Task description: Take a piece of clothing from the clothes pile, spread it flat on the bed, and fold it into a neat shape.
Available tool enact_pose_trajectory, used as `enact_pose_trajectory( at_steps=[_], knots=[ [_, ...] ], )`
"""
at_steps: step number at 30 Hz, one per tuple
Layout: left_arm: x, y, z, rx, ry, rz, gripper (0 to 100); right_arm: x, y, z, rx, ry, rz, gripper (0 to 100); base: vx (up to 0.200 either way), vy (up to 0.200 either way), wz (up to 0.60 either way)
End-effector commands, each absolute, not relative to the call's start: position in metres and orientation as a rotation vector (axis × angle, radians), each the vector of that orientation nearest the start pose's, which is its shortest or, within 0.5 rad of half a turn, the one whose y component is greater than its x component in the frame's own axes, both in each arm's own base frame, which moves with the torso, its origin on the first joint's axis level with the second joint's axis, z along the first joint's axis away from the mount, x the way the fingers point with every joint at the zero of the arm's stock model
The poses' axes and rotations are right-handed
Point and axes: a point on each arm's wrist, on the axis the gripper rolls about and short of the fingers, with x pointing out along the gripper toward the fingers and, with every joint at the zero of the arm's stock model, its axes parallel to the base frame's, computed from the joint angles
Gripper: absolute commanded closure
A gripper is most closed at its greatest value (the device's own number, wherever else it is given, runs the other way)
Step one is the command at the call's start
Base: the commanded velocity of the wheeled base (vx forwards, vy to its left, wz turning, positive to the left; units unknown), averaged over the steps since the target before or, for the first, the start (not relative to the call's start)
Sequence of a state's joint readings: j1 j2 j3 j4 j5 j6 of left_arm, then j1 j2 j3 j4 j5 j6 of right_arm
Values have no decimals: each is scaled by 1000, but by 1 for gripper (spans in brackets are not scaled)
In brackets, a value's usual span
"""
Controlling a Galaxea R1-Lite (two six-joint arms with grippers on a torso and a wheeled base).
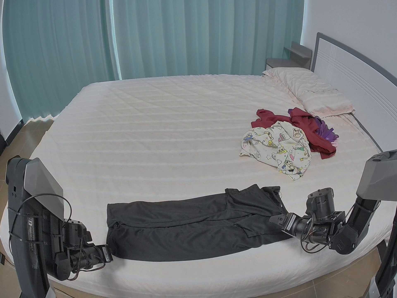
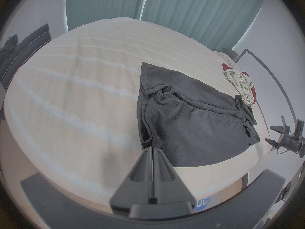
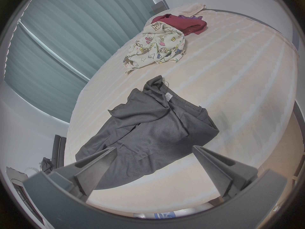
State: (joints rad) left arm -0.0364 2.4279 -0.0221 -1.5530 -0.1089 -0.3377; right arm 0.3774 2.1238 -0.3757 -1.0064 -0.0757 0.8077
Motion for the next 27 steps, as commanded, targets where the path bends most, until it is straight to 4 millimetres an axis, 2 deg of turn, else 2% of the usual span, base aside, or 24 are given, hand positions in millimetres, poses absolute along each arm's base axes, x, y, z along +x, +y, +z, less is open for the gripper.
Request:
enact_pose_trajectory(
  at_steps=[1,6,11,18,27],
  knots=[
    [212,-8,-50,-341,852,33,100,257,100,-1,595,798,-22,0,0,0,0],
    [211,-5,-50,-330,863,74,100,257,100,-5,591,813,-31,0,0,0,0],
    [202,-5,-48,-324,954,88,100,259,101,-14,584,836,-42,0,0,0,0],
    [198,-3,-48,-282,988,96,100,261,101,-16,593,836,-50,0,0,0,0],
    [195,0,-49,-286,1019,115,100,269,97,-34,575,841,-126,0,0,0,0]
  ],
)
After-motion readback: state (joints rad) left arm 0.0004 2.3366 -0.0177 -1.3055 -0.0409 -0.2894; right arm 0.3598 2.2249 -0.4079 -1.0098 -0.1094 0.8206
